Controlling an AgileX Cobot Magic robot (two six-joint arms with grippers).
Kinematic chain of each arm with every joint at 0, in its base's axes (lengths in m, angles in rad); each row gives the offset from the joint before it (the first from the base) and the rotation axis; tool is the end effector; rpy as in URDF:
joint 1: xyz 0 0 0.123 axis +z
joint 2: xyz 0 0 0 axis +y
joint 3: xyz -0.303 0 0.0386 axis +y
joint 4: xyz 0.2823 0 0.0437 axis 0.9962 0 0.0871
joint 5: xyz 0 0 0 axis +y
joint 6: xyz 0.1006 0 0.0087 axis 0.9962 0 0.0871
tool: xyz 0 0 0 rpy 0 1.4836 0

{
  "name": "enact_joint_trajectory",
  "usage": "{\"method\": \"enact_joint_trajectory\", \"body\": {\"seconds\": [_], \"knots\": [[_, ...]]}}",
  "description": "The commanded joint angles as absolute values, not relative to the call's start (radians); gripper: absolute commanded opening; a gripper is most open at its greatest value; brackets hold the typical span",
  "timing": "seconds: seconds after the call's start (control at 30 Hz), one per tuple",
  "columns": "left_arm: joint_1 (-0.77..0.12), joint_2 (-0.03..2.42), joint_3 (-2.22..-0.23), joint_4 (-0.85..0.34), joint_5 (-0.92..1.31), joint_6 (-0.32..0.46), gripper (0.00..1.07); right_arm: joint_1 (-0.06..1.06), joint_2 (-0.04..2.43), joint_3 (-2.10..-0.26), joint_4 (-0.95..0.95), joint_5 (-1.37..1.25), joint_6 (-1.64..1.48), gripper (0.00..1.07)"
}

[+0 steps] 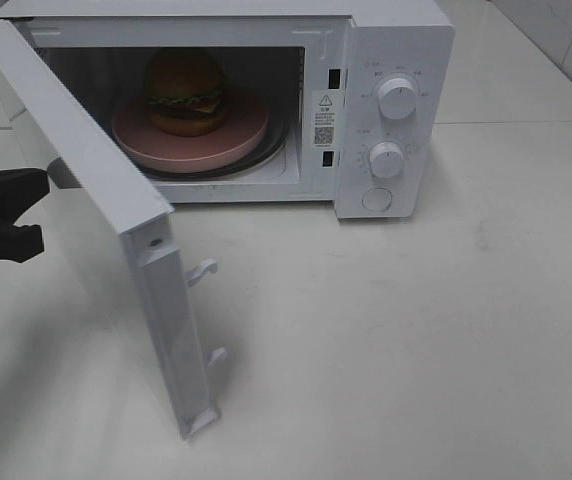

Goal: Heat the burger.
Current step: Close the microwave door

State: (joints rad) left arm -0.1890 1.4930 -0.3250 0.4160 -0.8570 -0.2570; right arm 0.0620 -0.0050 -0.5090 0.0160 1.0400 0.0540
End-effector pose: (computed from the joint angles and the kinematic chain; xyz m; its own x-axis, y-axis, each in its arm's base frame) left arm 0.2481 -0.0788 0.1599 -0.2486 0.0714 -0.9660 0.4744 0.8784 -0.0572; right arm 0.0124 0.0022 0.2940 -0.4278 0.0356 -0.9032 -0.0480 0.9969 0.0620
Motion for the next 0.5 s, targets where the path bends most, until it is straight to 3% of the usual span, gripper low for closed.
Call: {"method": "enact_joint_trajectory", "body": {"seconds": [0.03, 0.2, 0.3, 0.5], "knots": [[-0.235, 1.509, -0.345, 0.353, -0.879, -0.236, 0.0, 0.058, -0.031, -0.506, 0.014, 1.035, 0.055, 0.76], [-0.347, 1.553, -0.392, 0.237, -0.876, -0.179, 0.0, 0.058, -0.031, -0.506, 0.014, 1.035, 0.055, 0.76], [-0.368, 1.561, -0.401, 0.206, -0.875, -0.164, 0.0, 0.058, -0.031, -0.506, 0.014, 1.035, 0.055, 0.76], [-0.485, 1.615, -0.479, 0.024, -0.816, -0.097, 0.0, 0.058, -0.031, -0.506, 0.014, 1.035, 0.055, 0.76]]}}
